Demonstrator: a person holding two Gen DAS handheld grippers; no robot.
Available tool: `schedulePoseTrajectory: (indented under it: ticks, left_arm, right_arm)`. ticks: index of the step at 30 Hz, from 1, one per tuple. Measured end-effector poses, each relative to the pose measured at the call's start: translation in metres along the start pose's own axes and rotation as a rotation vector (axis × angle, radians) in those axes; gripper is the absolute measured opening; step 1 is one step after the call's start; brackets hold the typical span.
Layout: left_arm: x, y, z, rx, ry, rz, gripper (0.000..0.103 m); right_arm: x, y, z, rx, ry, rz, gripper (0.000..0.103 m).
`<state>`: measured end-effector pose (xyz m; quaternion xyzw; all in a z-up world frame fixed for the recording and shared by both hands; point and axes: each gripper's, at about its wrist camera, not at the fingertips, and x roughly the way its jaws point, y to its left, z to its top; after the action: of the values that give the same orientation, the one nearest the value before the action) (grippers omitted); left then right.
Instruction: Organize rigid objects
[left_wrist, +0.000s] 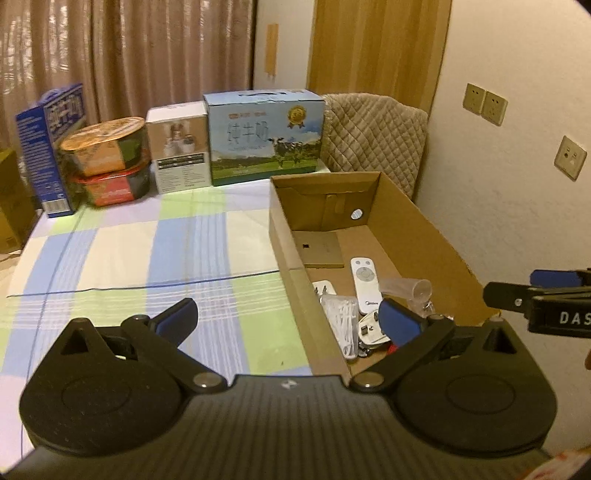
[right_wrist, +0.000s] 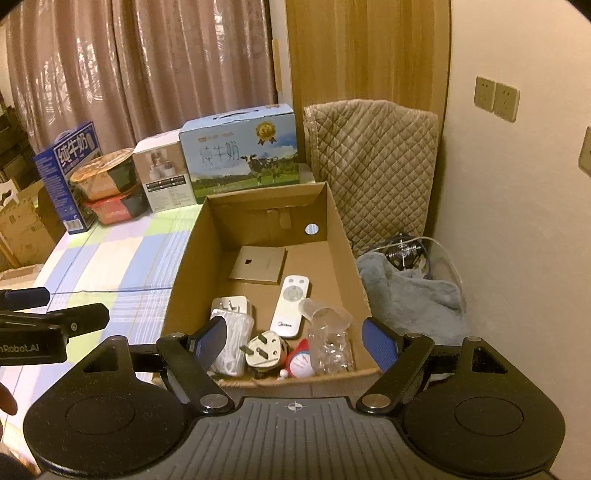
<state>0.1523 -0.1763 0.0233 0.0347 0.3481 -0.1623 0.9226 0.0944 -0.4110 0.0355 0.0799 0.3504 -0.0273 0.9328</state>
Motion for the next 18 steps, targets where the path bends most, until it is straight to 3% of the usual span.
schedulePoseTrajectory:
  ticks: [18]
  left_arm:
    - [-0.070,0.003,-0.051,-0.086,0.003,0.047,0.103]
  right_arm:
    - [-0.061,0.034,-0.052,-0.071,-0.003,-0.007,0.078]
